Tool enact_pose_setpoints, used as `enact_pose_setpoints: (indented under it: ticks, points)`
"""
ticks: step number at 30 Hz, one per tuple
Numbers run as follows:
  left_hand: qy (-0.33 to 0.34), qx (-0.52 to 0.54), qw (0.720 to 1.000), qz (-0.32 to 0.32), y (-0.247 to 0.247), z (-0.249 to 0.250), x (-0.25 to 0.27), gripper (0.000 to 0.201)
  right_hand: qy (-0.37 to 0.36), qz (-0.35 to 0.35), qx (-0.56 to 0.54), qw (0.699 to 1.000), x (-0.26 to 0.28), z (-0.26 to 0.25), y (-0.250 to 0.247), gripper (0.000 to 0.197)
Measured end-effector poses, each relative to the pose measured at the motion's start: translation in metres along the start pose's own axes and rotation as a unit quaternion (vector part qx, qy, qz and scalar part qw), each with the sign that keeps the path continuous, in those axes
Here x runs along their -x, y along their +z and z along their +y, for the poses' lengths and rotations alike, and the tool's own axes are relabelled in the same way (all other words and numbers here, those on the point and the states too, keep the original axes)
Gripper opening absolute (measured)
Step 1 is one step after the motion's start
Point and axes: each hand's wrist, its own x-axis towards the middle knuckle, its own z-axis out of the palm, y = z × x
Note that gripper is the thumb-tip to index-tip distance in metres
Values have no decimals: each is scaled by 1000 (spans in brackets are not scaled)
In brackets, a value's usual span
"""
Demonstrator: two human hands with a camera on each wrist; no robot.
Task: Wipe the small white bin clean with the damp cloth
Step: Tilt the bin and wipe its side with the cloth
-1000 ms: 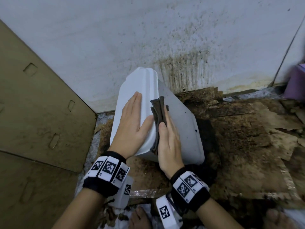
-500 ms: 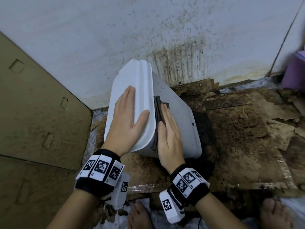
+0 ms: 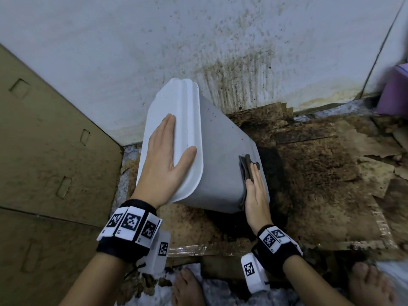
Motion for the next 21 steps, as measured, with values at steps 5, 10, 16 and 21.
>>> enact_pose_setpoints:
  ticks: [5, 10, 16, 21]
  points:
    - [-14, 9, 1000, 2, -3, -7, 2, 85, -27, 19, 13, 999, 7, -17, 17, 61]
    - [-26, 23, 999, 9, -7, -19, 6, 85, -119, -12, 33, 992, 24, -64, 42, 61]
    - [-29, 33, 999, 7, -8, -23, 6, 85, -201, -21, 72, 977, 29, -77, 46, 56]
    - [-34, 48, 998, 12, -10, -29, 7, 85, -126, 6, 82, 989, 19, -29, 31, 57]
